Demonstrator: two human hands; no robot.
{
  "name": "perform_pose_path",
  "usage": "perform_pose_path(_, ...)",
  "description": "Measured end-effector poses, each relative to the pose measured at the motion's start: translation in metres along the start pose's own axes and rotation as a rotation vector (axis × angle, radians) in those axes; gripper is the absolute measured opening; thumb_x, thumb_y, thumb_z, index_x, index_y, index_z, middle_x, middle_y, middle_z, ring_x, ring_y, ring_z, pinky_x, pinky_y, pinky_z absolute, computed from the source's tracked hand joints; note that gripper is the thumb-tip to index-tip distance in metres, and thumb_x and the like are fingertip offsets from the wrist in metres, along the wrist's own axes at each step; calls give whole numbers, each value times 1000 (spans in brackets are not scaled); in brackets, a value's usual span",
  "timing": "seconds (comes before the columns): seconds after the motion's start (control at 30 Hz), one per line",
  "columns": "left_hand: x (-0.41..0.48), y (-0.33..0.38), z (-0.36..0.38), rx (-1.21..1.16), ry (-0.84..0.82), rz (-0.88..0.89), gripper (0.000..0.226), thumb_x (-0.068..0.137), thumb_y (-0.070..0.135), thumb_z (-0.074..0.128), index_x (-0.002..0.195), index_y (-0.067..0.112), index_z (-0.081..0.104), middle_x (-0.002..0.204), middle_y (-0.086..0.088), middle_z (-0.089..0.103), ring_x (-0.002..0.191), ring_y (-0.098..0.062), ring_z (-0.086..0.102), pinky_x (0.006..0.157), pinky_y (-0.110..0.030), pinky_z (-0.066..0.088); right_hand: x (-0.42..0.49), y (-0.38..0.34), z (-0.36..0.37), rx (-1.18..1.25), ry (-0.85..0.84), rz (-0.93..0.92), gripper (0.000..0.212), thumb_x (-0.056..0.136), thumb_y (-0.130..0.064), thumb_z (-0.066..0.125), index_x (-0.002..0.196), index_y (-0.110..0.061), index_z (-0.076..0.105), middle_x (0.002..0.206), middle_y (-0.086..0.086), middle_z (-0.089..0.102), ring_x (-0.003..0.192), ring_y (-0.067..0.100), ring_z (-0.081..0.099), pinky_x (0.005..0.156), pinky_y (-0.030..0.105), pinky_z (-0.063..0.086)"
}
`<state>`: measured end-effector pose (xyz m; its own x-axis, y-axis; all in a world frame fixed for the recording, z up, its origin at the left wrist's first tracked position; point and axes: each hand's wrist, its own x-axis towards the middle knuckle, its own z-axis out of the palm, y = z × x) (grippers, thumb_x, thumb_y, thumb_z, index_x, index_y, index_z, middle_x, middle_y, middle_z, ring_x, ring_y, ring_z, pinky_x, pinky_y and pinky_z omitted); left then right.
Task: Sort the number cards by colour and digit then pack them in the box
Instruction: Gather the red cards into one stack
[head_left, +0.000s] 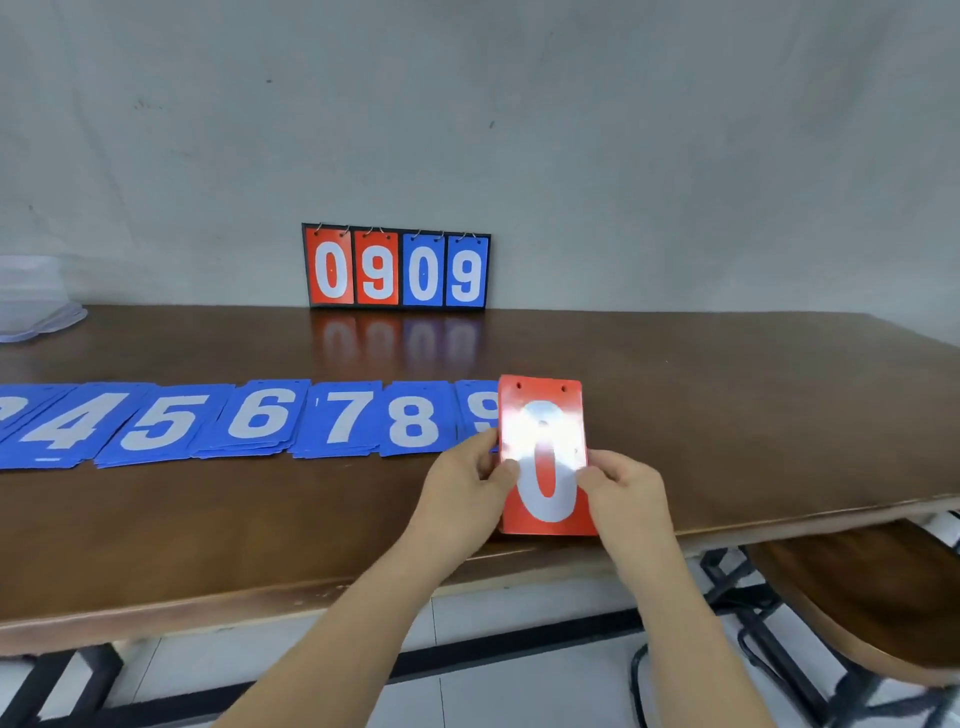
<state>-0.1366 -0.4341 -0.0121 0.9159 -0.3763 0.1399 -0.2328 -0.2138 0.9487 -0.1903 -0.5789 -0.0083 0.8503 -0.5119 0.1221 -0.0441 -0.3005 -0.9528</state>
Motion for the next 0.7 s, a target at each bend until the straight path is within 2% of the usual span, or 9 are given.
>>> perform_pose_path(0.1,22,6,34,94,-57,-92,24,98,23,52,120,23,63,107,9,70,99,-10,65,91,-34,54,19,13,-29,-62,45,67,23,94,-8,51,103,-17,71,87,-13,68,86,6,63,68,19,50)
perform_pose_path(0.2,37,5,60,398,-18,-138,21,95,35,51,108,24,65,95,11,67,100,-14,60,94,-36,47,30,25,-45,-175,67,82,25,92,-5,51,97,-18,71,84,-10,67,87,12,63,72,25,52)
perform_pose_path(0.3,38,4,74,562,57,-179,22,96,41,46,100,27,62,98,12,63,111,-17,47,90,-32,29,34,32,-49,-302,87,58,24,90,-6,51,95,-15,72,88,-4,69,85,17,63,77,31,53)
perform_pose_path(0.4,36,6,79,628,81,-207,30,96,46,44,112,29,62,109,11,61,117,-18,40,92,-33,26,37,35,-47,-417,113,36,21,93,-11,50,102,-9,69,97,1,69,83,17,58,73,29,50)
perform_pose_path(0.47,35,4,81,708,93,-205,35,94,51,45,119,32,60,117,8,58,119,-21,37,94,-34,28,38,38,-47,-515,136,21,21,94,-15,48,102,-11,68,100,2,67,83,18,57,71,29,51)
perform_pose_path(0.53,33,4,84,769,112,-182,40,93,54,45,125,33,57,122,5,55,121,-23,37,97,-35,29,37,42,-47,-610,152,-2,21,95,-17,48,103,-14,67,102,2,61,81,17,52,65,28,45)
perform_pose_path(0.6,31,3,85,796,129,-152,43,93,55,43,128,33,55,126,5,54,123,-22,38,98,-35,30,34,44,-48,-652,159,-25,25,97,-19,47,114,-17,65,104,0,54,82,15,46,64,25,36)
perform_pose_path(0.7,29,1,86,798,135,-107,49,94,57,41,136,31,48,132,5,52,126,-20,38,103,-35,30,33,45,-48,-678,155,-56,32,99,-23,45,126,-19,61,107,-1,55,86,12,45,66,23,36)
